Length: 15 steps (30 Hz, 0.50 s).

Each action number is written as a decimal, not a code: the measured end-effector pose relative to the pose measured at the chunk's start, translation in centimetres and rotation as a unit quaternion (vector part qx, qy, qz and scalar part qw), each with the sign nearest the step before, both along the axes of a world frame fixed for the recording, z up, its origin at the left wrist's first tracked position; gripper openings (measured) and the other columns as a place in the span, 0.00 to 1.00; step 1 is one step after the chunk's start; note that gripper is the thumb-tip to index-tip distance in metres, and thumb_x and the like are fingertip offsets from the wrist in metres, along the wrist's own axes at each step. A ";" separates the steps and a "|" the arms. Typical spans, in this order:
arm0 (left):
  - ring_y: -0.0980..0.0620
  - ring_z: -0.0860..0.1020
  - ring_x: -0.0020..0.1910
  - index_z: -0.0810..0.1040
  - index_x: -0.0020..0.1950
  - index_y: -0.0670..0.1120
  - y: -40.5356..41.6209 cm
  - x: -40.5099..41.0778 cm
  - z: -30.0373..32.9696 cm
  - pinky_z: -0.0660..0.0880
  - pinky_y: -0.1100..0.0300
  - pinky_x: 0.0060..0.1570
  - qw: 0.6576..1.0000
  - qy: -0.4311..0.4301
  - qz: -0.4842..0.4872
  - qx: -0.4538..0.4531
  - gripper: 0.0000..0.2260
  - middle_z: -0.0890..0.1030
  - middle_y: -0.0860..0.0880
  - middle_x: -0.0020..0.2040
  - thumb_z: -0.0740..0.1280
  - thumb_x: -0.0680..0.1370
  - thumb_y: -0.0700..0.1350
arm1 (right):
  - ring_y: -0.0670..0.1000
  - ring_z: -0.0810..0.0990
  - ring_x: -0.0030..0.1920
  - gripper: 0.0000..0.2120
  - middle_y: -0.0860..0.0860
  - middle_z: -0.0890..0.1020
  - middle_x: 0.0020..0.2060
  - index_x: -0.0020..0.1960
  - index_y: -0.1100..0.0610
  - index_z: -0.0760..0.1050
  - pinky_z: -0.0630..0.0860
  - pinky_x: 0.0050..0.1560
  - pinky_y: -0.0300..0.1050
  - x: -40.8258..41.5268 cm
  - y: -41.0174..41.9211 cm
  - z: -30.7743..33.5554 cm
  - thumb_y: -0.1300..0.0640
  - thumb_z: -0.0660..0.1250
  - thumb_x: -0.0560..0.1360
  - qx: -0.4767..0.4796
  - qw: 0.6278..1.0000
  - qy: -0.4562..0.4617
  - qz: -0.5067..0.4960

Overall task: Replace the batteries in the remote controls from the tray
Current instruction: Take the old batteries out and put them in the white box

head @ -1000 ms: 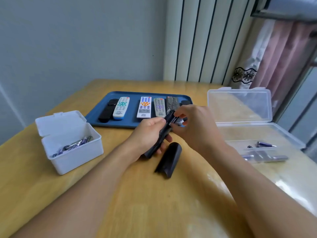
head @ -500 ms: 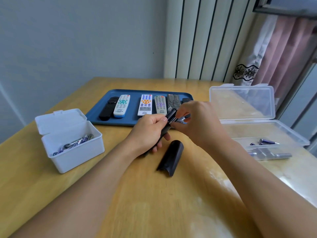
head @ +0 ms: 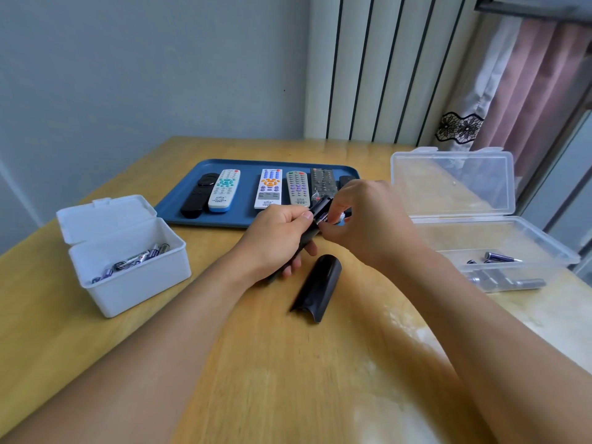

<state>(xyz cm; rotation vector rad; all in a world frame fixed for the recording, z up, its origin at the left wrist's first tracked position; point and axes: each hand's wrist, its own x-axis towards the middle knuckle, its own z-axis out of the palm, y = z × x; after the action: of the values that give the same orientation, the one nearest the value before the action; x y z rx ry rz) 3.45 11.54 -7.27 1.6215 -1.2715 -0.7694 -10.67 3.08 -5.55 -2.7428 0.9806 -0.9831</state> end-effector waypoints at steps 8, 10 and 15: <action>0.45 0.75 0.28 0.80 0.48 0.42 -0.4 -0.5 0.0 0.72 0.58 0.24 1.000 -0.001 0.026 -0.010 0.16 0.83 0.45 0.35 0.56 0.85 0.48 | 0.53 0.77 0.40 0.06 0.50 0.80 0.38 0.39 0.55 0.82 0.77 0.43 0.51 0.8 0.7 -0.4 0.52 0.74 0.66 0.006 0.999 0.013 -0.043; 0.45 0.75 0.28 0.80 0.47 0.41 -0.5 -0.9 0.0 0.72 0.57 0.24 0.999 -0.003 0.038 -0.017 0.16 0.81 0.46 0.33 0.56 0.85 0.47 | 0.55 0.77 0.39 0.06 0.50 0.80 0.36 0.38 0.56 0.80 0.76 0.41 0.51 1.1 1.1 -0.4 0.54 0.74 0.64 0.007 0.998 0.014 -0.056; 0.46 0.75 0.26 0.78 0.43 0.42 -0.5 -1.1 0.1 0.71 0.59 0.22 0.998 0.018 0.061 -0.028 0.16 0.77 0.52 0.27 0.56 0.85 0.46 | 0.61 0.77 0.40 0.10 0.53 0.81 0.40 0.49 0.53 0.71 0.77 0.39 0.52 1.9 1.3 -1.1 0.55 0.67 0.69 0.012 0.998 0.001 -0.061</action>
<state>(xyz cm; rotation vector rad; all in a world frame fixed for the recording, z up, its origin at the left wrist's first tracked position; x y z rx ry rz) 2.33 11.04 -7.16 1.6171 -1.1479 -0.6803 -8.79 4.35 -6.65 -2.6921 1.1646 -0.9783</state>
